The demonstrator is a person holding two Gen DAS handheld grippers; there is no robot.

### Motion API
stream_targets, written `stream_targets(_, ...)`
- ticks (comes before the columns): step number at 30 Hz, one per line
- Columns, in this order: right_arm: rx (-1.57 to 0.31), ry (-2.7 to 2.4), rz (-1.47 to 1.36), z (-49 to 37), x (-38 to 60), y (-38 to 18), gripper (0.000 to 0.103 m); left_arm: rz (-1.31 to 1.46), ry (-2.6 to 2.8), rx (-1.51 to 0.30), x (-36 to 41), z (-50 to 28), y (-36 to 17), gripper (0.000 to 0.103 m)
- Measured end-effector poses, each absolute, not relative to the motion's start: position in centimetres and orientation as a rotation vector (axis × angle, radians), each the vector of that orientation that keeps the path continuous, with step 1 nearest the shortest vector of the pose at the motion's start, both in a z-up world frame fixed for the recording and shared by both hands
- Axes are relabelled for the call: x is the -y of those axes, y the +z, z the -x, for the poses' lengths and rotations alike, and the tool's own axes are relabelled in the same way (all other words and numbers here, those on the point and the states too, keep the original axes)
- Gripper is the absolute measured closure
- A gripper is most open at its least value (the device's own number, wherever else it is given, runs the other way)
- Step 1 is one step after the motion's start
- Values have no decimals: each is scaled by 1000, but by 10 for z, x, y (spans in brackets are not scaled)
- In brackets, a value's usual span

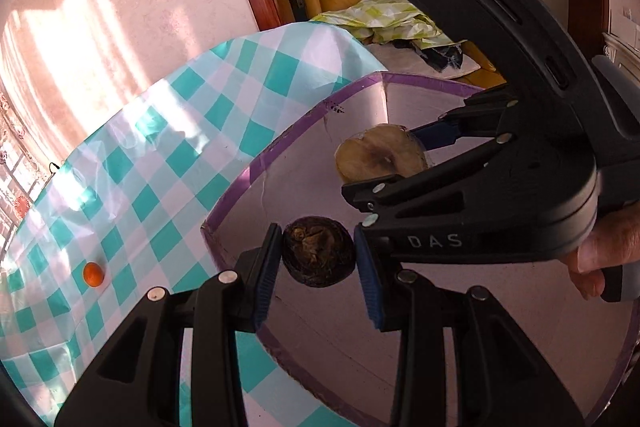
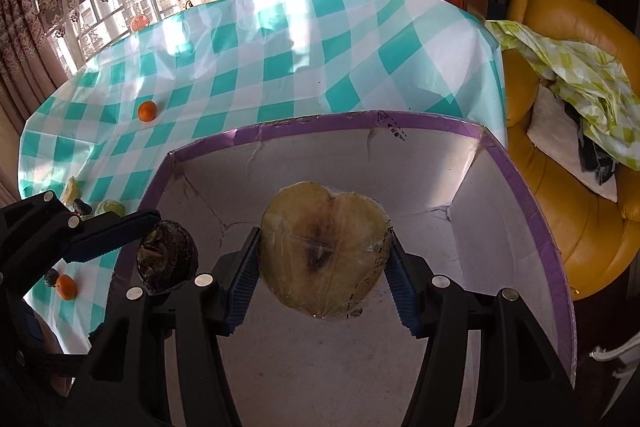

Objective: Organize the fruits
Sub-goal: 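Carry both fruits into the purple box and open both tools to release them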

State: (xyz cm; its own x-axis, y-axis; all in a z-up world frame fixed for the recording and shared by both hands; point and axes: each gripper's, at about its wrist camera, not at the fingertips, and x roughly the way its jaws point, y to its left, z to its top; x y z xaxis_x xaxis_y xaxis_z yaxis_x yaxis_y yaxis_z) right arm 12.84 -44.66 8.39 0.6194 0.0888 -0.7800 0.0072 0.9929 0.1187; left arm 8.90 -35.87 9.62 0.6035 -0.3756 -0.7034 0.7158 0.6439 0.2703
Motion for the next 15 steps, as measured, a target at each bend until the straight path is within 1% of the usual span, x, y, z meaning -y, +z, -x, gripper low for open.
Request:
stream_targets(5,-983,9,-148,-143,464,54,45,-662,-675,-747,382,-113,72,66)
stream_targets(7,-1022,0,-199,-147,473,48,45,-691,-646,-777,388,-119,69,66)
stream_targets(9,-1037,-13,-182,-148,474,45,45,-749,-646,-837,395,-123,58,66)
stream_targets(11,-1054,-13,-189,-148,474,40,44,-795,-622,-854,400,-127,45,66)
stream_targets(15,-1083,-4,-166,-149,470,34,44,-740,-570,-872,394,-139,46,66)
